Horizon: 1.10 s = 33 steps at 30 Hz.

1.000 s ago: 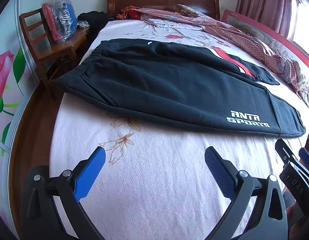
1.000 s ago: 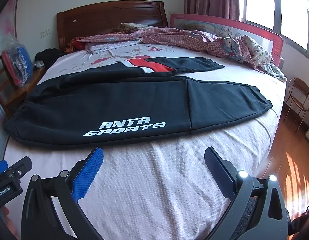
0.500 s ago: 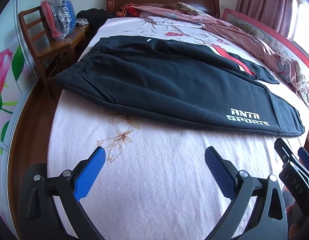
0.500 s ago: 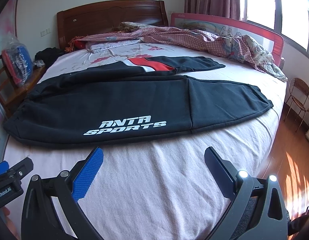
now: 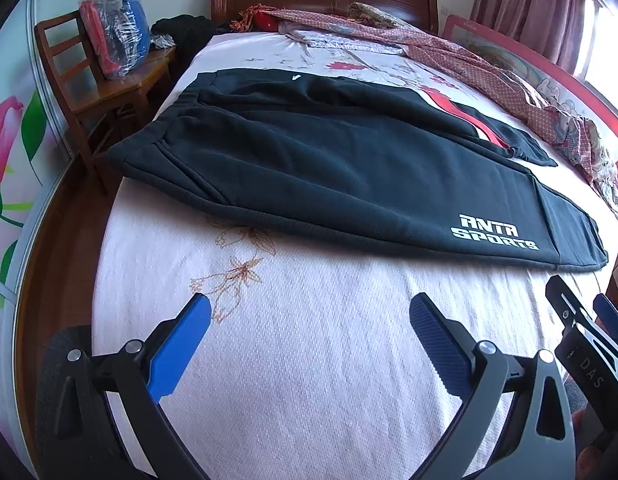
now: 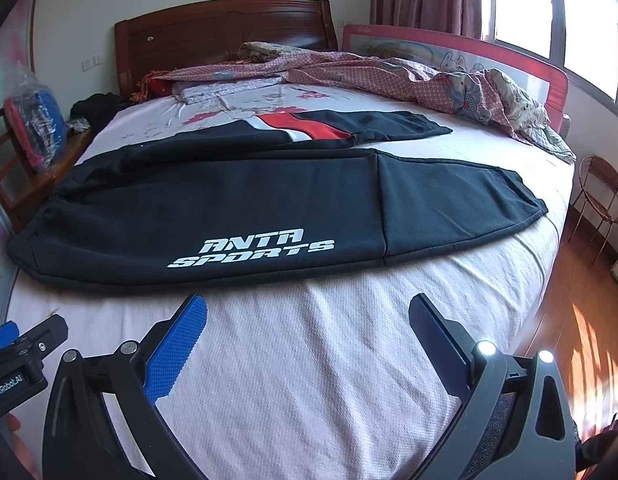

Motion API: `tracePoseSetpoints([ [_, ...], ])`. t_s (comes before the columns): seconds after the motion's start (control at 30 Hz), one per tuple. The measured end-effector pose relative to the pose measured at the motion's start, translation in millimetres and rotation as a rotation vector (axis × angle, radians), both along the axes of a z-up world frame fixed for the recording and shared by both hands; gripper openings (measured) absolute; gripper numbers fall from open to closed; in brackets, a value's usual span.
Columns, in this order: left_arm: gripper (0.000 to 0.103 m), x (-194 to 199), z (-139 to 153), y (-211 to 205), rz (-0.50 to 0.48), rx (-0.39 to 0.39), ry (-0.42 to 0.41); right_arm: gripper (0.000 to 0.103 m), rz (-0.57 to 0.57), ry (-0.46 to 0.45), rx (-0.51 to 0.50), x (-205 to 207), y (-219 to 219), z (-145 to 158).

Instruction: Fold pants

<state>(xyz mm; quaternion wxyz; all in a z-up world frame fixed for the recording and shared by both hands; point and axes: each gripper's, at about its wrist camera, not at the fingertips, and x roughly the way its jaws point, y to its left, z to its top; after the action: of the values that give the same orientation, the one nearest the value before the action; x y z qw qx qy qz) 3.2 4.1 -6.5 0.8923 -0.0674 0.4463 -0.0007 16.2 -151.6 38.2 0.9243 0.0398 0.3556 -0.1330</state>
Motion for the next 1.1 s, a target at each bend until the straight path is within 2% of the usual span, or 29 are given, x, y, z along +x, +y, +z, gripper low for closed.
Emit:
tracePoseSetpoints([
  [0.47,0.1,0.2,-2.6,-1.4,-0.003,0.005,0.004,0.1,0.002,0.005,-0.008,1.0,0.4,-1.4],
  [0.57,0.1,4.4,-3.6,2.2,-0.007,-0.017,0.024,0.1,0.001,0.021,-0.01,0.8,-1.0,-2.7],
  [0.63,0.101,12.9,-0.4,12.4,-0.029,-0.115,0.037,0.1,0.0,0.028,-0.011,0.5,-1.8,-3.4],
  [0.67,0.101,18.6,0.9,20.3,-0.05,-0.205,0.043,0.1,-0.001,0.023,-0.014,1.3,-0.5,-3.4],
  [0.73,0.101,32.2,3.3,42.8,-0.075,-0.44,0.052,0.1,-0.001,0.022,-0.015,1.8,-0.8,-4.3],
  [0.8,0.101,45.2,2.3,68.9,-0.045,-0.648,0.06,0.1,0.001,0.026,-0.028,3.5,0.2,-5.2],
  [0.87,0.101,59.5,-5.8,94.9,-0.009,-0.871,0.106,0.1,0.003,0.026,-0.034,3.8,0.9,-6.1],
  [0.93,0.101,69.3,-20.1,109.3,0.063,-0.937,0.162,0.1,0.004,0.022,-0.037,4.3,2.6,-7.3],
  [1.03,0.101,76.1,-39.1,128.5,0.145,-1.098,0.193,0.1,0.008,0.059,-0.057,6.2,4.6,-9.2],
  [1.1,0.101,76.1,-53.2,132.0,0.201,-1.127,0.203,0.1,0.009,0.064,-0.064,6.5,6.2,-10.2],
])
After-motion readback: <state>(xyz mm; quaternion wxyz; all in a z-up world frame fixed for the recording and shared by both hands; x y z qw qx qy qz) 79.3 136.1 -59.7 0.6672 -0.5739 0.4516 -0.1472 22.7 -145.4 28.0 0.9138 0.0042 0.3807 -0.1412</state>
